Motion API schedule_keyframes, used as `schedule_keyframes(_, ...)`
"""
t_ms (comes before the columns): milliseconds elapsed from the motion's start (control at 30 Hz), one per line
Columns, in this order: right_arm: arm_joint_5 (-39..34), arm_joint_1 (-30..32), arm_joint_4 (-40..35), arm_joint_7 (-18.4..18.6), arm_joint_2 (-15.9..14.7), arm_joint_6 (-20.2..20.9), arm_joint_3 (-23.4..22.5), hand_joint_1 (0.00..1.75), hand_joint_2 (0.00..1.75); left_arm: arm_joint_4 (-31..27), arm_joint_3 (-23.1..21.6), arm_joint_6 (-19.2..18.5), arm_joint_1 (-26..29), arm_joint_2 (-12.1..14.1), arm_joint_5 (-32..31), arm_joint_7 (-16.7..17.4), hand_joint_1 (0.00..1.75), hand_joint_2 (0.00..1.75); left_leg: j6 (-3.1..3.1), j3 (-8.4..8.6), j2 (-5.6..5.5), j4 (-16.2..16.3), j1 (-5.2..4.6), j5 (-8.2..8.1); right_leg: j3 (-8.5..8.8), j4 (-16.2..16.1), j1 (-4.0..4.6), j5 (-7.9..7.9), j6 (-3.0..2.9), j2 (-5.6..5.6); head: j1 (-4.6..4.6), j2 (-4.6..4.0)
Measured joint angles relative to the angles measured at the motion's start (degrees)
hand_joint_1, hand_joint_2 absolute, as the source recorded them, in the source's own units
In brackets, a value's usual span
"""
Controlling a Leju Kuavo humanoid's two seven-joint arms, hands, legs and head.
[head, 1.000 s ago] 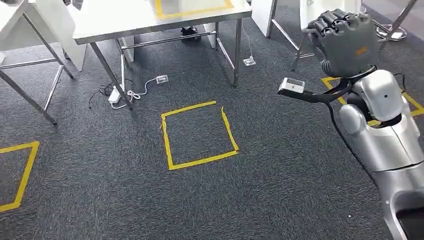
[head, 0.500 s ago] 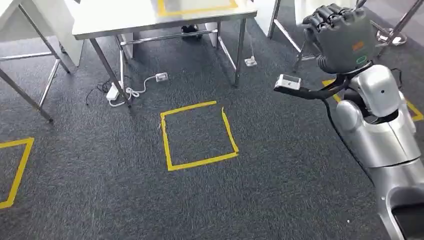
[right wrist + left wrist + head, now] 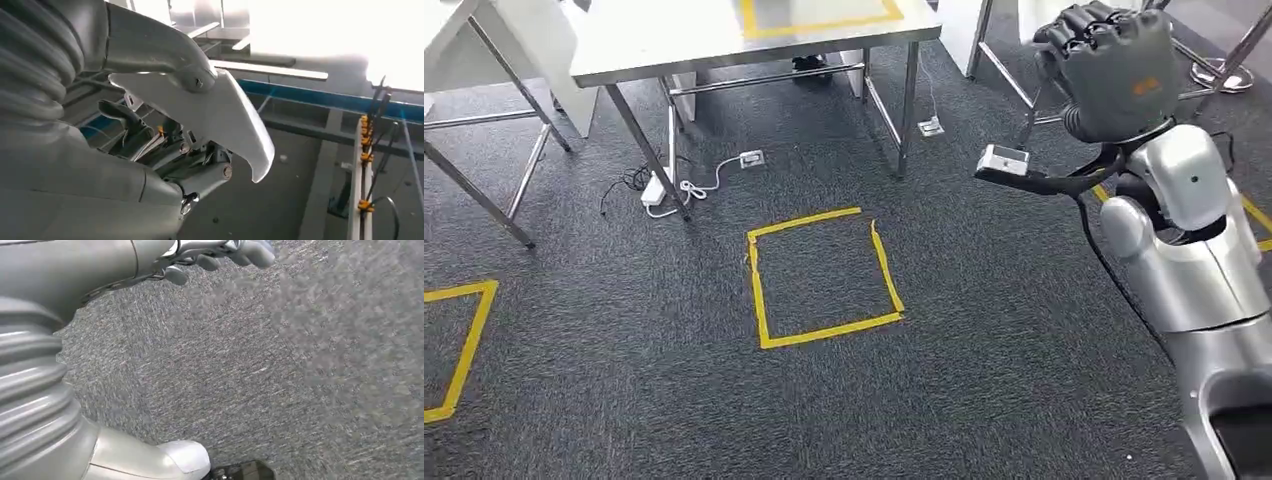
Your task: Take the parts from the cabinet and place them on the table.
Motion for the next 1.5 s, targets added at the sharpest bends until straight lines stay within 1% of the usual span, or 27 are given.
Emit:
schedule_keyframes(33, 0.02, -0.14, 0.02, -0.02, 0.18, 0.02, 0.02, 1.75, 1.75, 0.00, 0.20, 0.00, 0.01, 0.00, 0.04, 0.00, 0.00, 1.75, -0.27, -1.84, 0.07, 3.53, 0.12, -1.58, 0.19, 0.00, -0.01, -0.14, -0.22, -0.07, -0.06, 0.00)
schedule_keyframes(100, 0.04, -0.20, 0.13, -0.04, 0.66, 0.15, 0.13, 1.75, 1.75, 0.02, 0.61, 0.00, 0.21, 0.04, 0.17, -0.07, 0.00, 1.75, -0.66, -7.08, 0.20, 12.64, 0.30, -4.75, 0.44, 0.01, 0.02, -0.49, -0.48, -0.07, -0.02, 0.00)
schedule_keyframes(133, 0.07, -0.20, 0.35, -0.07, 0.81, 0.15, 0.26, 1.75, 1.75, 0.07, 0.70, 0.00, 0.35, 0.00, 0.20, -0.09, 0.00, 1.75, -0.77, -9.05, 0.21, 15.34, 0.33, -4.77, 0.61, 0.01, 0.02, -0.69, -0.46, -0.05, -0.06, 0.00)
schedule_keyframes(167, 0.18, -0.21, 0.61, -0.07, 1.07, 0.13, 0.46, 1.75, 1.75, 0.07, 0.74, 0.00, 0.44, -0.02, 0.20, -0.11, 0.00, 1.75, -0.78, -9.48, 0.23, 14.98, 0.39, -3.40, 0.93, 0.01, 0.00, -0.93, -0.38, 0.00, -0.06, 0.00)
schedule_keyframes(200, 0.37, -0.23, 0.79, -0.02, 1.22, 0.09, 0.63, 1.75, 1.75, 0.07, 0.74, 0.00, 0.47, -0.02, 0.17, -0.11, 0.00, 1.75, -0.73, -8.48, 0.26, 11.99, 0.45, -0.89, 1.38, 0.01, -0.02, -1.25, -0.24, 0.01, -0.06, 0.00)
schedule_keyframes(267, 0.61, -0.40, 0.96, 0.09, 1.44, -0.02, 0.90, 1.75, 1.75, 0.04, 0.74, 0.00, 0.47, 0.07, 0.17, -0.04, 0.00, 1.75, -0.42, -4.12, 0.46, 2.13, 0.46, 4.81, 2.52, 0.01, -0.14, -2.01, 0.22, 0.00, -0.04, 0.00)
schedule_keyframes(300, 0.70, -0.66, 1.14, 0.09, 1.57, -0.04, 1.00, 1.75, 1.75, 0.07, 0.74, 0.00, 0.51, 0.07, 0.15, -0.02, 0.00, 1.75, -0.25, -2.70, 0.54, -1.08, 0.41, 5.06, 2.76, 0.01, -0.13, -2.34, 0.55, -0.04, -0.02, 0.00)
schedule_keyframes(333, 0.72, -0.98, 1.22, 0.11, 1.62, -0.04, 1.09, 1.75, 1.75, 0.04, 0.74, 0.00, 0.43, 0.07, 0.15, 0.02, 0.00, 1.75, 0.11, -1.86, 0.46, -2.27, 0.08, 4.30, 2.55, 0.23, 0.20, -2.62, 1.02, 0.10, -0.13, 0.00)
schedule_keyframes(433, 0.68, -1.63, 1.75, 0.09, 1.66, 0.11, 1.38, 1.75, 1.75, 0.04, 0.76, 0.00, 0.45, 0.07, -0.02, 0.15, 0.00, 1.75, 1.38, -2.00, 0.32, -2.01, -0.06, 3.97, 3.01, -0.73, 0.15, -2.63, 2.03, 0.03, -0.09, 0.00)
schedule_keyframes(500, 0.46, -2.29, 2.01, 0.07, 1.66, 0.09, 1.42, 1.75, 1.75, 0.02, 0.79, 0.00, 0.42, 0.07, -0.04, 0.13, 0.00, 1.75, 2.28, -0.95, 0.28, -2.78, 0.34, 3.87, 2.86, 0.61, 0.00, -3.51, 2.59, -0.03, 0.02, 0.00)
schedule_keyframes(533, 0.50, -2.90, 2.23, 0.09, 1.66, 0.02, 1.57, 1.75, 1.75, 0.04, 0.79, 0.00, 0.36, 0.07, -0.07, 0.18, 0.00, 1.75, 2.66, -0.71, 0.30, -2.83, 0.34, 3.63, 1.02, 3.90, 0.05, -4.82, 2.69, -0.02, 0.15, 0.00)
schedule_keyframes(600, 0.72, -3.14, 2.71, 0.33, 1.66, -0.11, 1.88, 1.75, 1.75, 0.04, 0.79, 0.00, 0.40, 0.07, -0.11, 0.33, 0.00, 1.75, 3.14, -0.30, 0.30, -2.81, 0.21, 3.16, -4.79, 13.37, 0.14, -7.83, 2.86, 0.00, 0.22, 0.00)
schedule_keyframes(633, 0.85, -2.97, 3.04, 0.33, 1.66, -0.09, 2.12, 1.75, 1.75, 0.04, 0.79, 0.00, 0.48, 0.07, -0.11, 0.39, 0.00, 1.75, 3.22, -0.02, 0.29, -2.79, 0.15, 2.88, -7.25, 16.59, 0.16, -8.00, 2.88, 0.00, 0.24, 0.00)
schedule_keyframes(667, 0.85, -2.85, 3.35, 0.33, 1.68, -0.04, 2.38, 1.75, 1.75, 0.04, 0.81, 0.00, 0.55, 0.07, -0.13, 0.39, 0.00, 1.75, 3.24, 0.30, 0.22, -2.75, 0.11, 2.53, -8.38, 17.03, 0.16, -6.87, 2.84, 0.00, 0.26, 0.00)
schedule_keyframes(700, 0.87, -2.86, 3.63, 0.31, 1.73, -0.04, 2.65, 1.75, 1.75, 0.04, 0.81, 0.00, 0.61, 0.07, -0.11, 0.42, 0.00, 1.75, 3.21, 0.73, 0.14, -2.68, 0.08, 2.16, -8.21, 15.02, 0.17, -4.57, 2.72, -0.01, 0.26, 0.00)
schedule_keyframes(767, 0.85, -3.34, 3.85, 0.31, 1.81, -0.07, 2.73, 1.75, 1.75, 0.04, 0.81, 0.00, 0.62, 0.07, -0.11, 0.44, 0.00, 1.75, 2.98, 1.82, 0.03, -2.47, 0.02, 1.19, -4.63, 5.16, 0.28, 2.03, 2.17, -0.03, 0.31, 0.00)
schedule_keyframes(800, 0.85, -3.60, 3.91, 0.33, 1.81, -0.07, 2.73, 1.75, 1.75, 0.04, 0.81, 0.00, 0.65, 0.07, -0.13, 0.44, 0.00, 1.75, 2.74, 2.08, 0.00, -2.42, 0.02, 0.72, -3.03, 0.85, 0.46, 3.65, 1.75, -0.11, 0.31, 0.00)
schedule_keyframes(833, 0.81, -3.98, 4.02, 0.31, 1.84, -0.11, 2.80, 1.75, 1.75, 0.04, 0.81, 0.00, 0.62, 0.06, -0.13, 0.44, 0.00, 1.75, 2.29, 2.16, -0.07, -2.17, -0.38, 0.27, -2.05, -0.24, 0.94, 2.25, 1.42, -0.11, 0.28, 0.00)
schedule_keyframes(933, 0.81, -4.26, 4.22, 0.33, 2.10, 0.00, 2.82, 1.75, 1.75, 0.04, 0.83, -0.02, 0.76, 0.04, -0.11, 0.48, 0.00, 1.75, 1.39, 2.83, 0.00, -2.90, -0.09, -0.26, -1.76, -0.38, 1.11, 1.57, 0.69, 0.11, 0.29, 0.00)
schedule_keyframes(967, 0.83, -4.28, 4.22, 0.33, 2.14, -0.02, 2.82, 1.75, 1.75, -0.02, 0.83, -0.02, 0.68, 0.15, -0.11, 0.46, 0.00, 1.75, 0.95, 3.25, 0.14, -2.86, -0.41, -0.69, -0.96, -0.95, 0.50, 1.58, 0.47, 0.19, 0.28, 0.00)
schedule_keyframes(1000, 0.83, -4.34, 4.24, 0.31, 2.34, -0.02, 2.82, 1.75, 1.75, 0.00, 0.81, -0.02, 0.70, 0.11, -0.11, 0.35, 0.00, 1.75, 0.64, 2.96, 0.14, -1.99, -0.16, -0.73, -0.26, -1.27, 0.41, 1.42, 0.21, 0.16, 0.33, 0.00)
schedule_keyframes(1267, 0.81, -4.42, 4.24, 0.31, 2.43, -0.07, 2.82, 1.75, 1.75, 0.00, 0.81, -0.02, 0.67, 0.11, -0.11, 0.33, 0.00, 1.75, 0.51, 2.61, 0.20, -1.25, -0.15, -1.00, 0.00, -1.30, 0.32, 1.26, 0.02, 0.08, 0.11, 0.00)
schedule_keyframes(1300, 0.77, -4.25, 4.50, 0.59, 3.08, -0.04, 2.97, 1.75, 1.75, 0.02, 0.83, -0.02, 0.91, 0.31, -0.11, 0.42, 0.00, 1.75, -0.38, -6.27, 0.33, 13.01, 0.41, -5.69, 1.60, -1.29, 0.30, -0.28, -0.56, 0.03, -0.06, 0.00)
schedule_keyframes(1333, 0.85, -3.87, 4.55, 1.03, 3.28, 0.00, 3.13, 1.75, 1.75, 0.05, 0.83, -0.04, 0.98, 0.28, -0.24, 0.46, 0.00, 1.75, -0.74, -8.64, 0.37, 13.33, 0.76, -2.32, 3.22, -1.28, 0.13, -1.60, -0.22, 0.08, -0.04, 0.00)
schedule_keyframes(1367, 0.83, -4.15, 4.46, 1.47, 3.17, 0.59, 3.08, 1.75, 1.75, 0.11, 0.83, -0.09, 1.02, 0.20, -1.16, 0.77, 0.00, 1.75, 0.11, -2.16, 0.53, -2.24, 0.66, 5.36, 5.90, -1.35, -0.02, -4.72, 1.62, 0.34, -0.22, 0.00)
schedule_keyframes(1433, 0.13, -3.27, 3.67, 1.44, 2.03, 0.79, 2.75, 1.75, 1.75, 0.13, 0.81, -0.22, 1.03, 0.11, -1.99, 0.98, 0.00, 1.75, 1.09, -2.06, 0.53, -2.43, 0.49, 4.71, 6.91, -1.70, -0.12, -4.32, 2.38, 0.27, -0.22, 0.00)
schedule_keyframes(1500, -1.22, -1.38, 1.65, 1.44, -0.30, 0.83, 1.93, 1.75, 1.75, 0.09, 0.81, -0.22, 1.07, -0.06, -2.64, 1.05, 0.00, 1.75, 2.14, -0.86, 0.09, -2.96, 0.75, 4.03, 6.12, 0.49, -0.30, -3.99, 2.88, 0.07, 0.00, 0.00)
